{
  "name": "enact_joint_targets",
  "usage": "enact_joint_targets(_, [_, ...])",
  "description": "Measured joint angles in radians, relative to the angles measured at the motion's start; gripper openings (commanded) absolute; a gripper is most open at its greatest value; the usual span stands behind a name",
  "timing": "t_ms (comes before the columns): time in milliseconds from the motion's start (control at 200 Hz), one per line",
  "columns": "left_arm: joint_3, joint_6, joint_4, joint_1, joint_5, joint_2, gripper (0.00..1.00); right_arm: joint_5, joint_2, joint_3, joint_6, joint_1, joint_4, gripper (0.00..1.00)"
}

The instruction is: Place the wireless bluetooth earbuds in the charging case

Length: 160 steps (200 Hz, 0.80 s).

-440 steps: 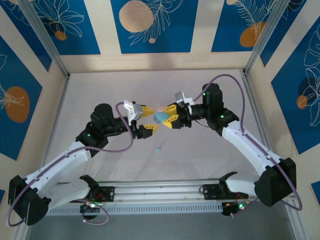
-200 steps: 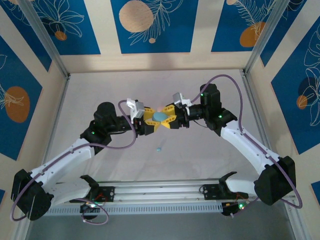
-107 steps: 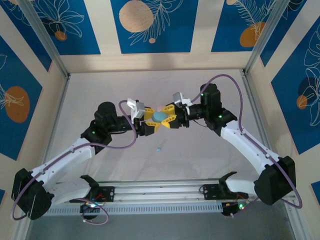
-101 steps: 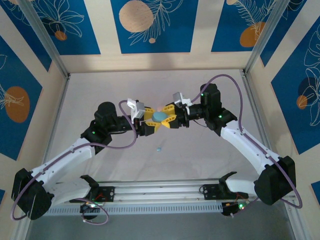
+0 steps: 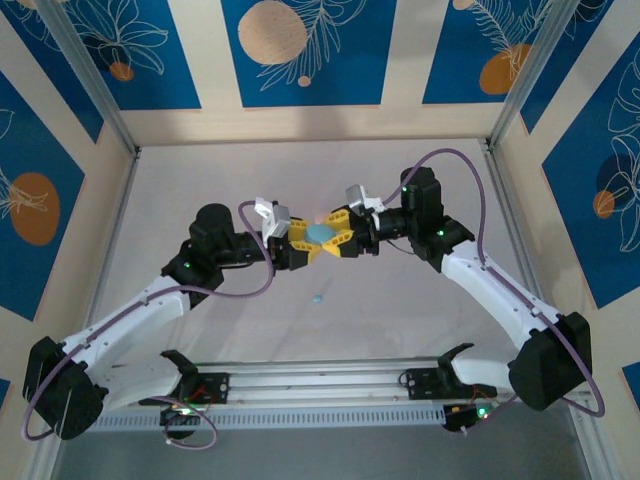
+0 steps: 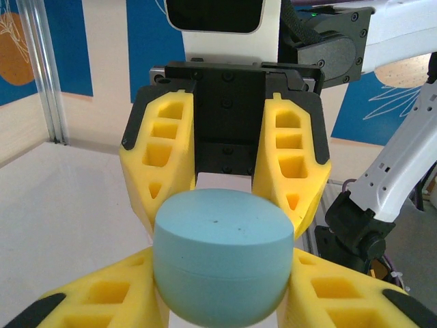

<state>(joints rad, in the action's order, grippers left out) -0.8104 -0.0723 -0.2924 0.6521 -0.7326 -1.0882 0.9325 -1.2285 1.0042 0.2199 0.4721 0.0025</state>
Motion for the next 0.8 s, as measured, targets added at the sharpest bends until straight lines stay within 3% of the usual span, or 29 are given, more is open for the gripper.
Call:
enact_joint_targets(100, [0.0, -0.001, 0.0, 0.0, 0.0, 0.0, 0.37, 0.0, 0.0, 0.0, 0.009, 0.0, -0.005, 0.31])
enact_joint_targets(185, [0.0, -0.003, -0.002, 0.0, 0.0, 0.0, 0.46, 0.0, 0.0, 0.0, 0.012, 0.0, -0.008, 0.31])
enact_joint_targets(285, [0.001, -0.019, -0.008, 0.0, -0.005, -0.002, 0.48, -0.001, 0.0, 0.0, 0.016, 0.0, -0.008, 0.31])
enact_joint_targets(625, [0.001, -0.034, -0.017, 0.0, -0.011, -0.007, 0.38, -0.001, 0.001, 0.0, 0.023, 0.0, -0.014, 0.31])
enact_joint_targets(800, [0.001, -0.03, -0.016, -0.001, -0.011, -0.007, 0.33, -0.004, 0.001, 0.004, 0.019, -0.001, -0.019, 0.38])
